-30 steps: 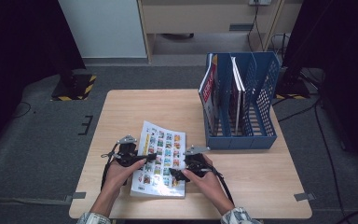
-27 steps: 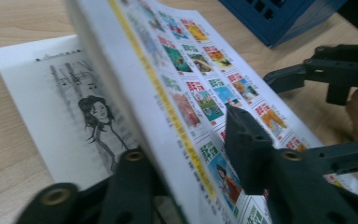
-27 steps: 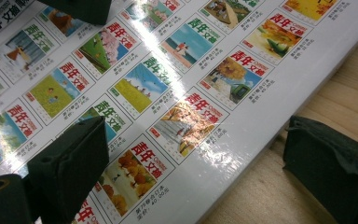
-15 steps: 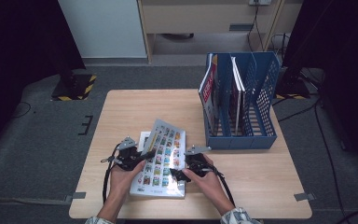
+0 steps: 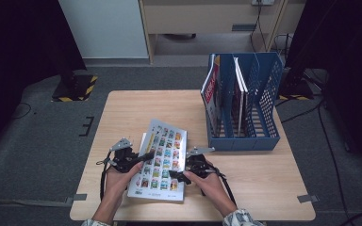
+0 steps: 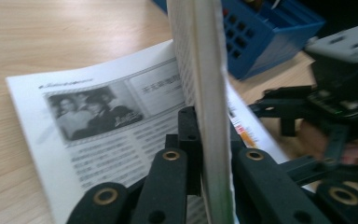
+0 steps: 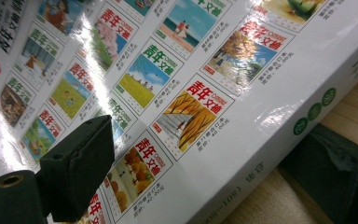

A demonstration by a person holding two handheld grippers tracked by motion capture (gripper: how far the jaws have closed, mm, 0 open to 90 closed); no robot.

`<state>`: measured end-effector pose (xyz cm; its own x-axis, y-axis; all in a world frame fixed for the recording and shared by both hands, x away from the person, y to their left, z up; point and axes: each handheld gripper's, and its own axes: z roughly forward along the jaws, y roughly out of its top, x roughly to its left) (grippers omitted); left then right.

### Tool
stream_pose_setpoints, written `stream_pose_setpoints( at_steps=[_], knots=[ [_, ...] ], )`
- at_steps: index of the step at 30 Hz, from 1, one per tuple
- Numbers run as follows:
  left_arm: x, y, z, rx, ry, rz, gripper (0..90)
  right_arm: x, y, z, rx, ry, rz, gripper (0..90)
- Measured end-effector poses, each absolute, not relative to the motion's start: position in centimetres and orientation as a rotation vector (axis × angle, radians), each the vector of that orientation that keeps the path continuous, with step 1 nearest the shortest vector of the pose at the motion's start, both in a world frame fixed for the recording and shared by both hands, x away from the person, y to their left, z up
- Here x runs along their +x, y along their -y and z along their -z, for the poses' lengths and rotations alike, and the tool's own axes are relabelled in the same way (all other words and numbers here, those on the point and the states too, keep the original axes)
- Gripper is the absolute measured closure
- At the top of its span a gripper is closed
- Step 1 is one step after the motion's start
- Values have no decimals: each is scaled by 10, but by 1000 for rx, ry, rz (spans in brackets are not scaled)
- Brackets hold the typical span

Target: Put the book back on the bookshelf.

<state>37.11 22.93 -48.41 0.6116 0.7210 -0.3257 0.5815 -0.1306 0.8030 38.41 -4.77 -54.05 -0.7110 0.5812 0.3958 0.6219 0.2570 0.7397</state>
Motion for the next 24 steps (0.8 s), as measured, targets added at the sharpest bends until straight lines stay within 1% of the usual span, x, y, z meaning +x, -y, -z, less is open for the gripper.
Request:
stream_pose_setpoints(
  at_steps=[1, 3, 5, 7, 9, 10, 12, 14, 15, 18, 24],
  knots=[
    [372, -229, 485, 1856, -1060, -215, 824, 384, 48, 541, -1175, 2461, 1477, 105],
    [373, -231, 488, 1885, -1097, -284, 757, 384, 47, 540, -1173, 2473, 1476, 105],
    [375, -237, 487, 1895, -1129, -343, 655, 383, 47, 540, -1179, 2476, 1475, 105],
    [375, -247, 487, 1910, -1163, -427, 578, 383, 46, 540, -1182, 2475, 1477, 105],
    [375, -260, 487, 1885, -1194, -444, 499, 383, 46, 540, -1188, 2474, 1477, 106],
    [376, -263, 487, 1874, -1206, -444, 430, 383, 46, 540, -1190, 2475, 1474, 106],
    [376, -267, 491, 1902, -1204, -432, 374, 382, 46, 540, -1190, 2480, 1470, 106],
    [376, -268, 495, 1934, -1199, -443, 337, 382, 45, 540, -1188, 2488, 1475, 105],
    [378, -267, 500, 1962, -1195, -436, 330, 382, 45, 540, -1191, 2490, 1474, 105],
    [381, -266, 506, 1967, -1210, -408, 313, 382, 45, 540, -1192, 2484, 1474, 106],
    [383, -264, 514, 2015, -1217, -395, 315, 382, 45, 540, -1192, 2489, 1474, 105]
  ],
)
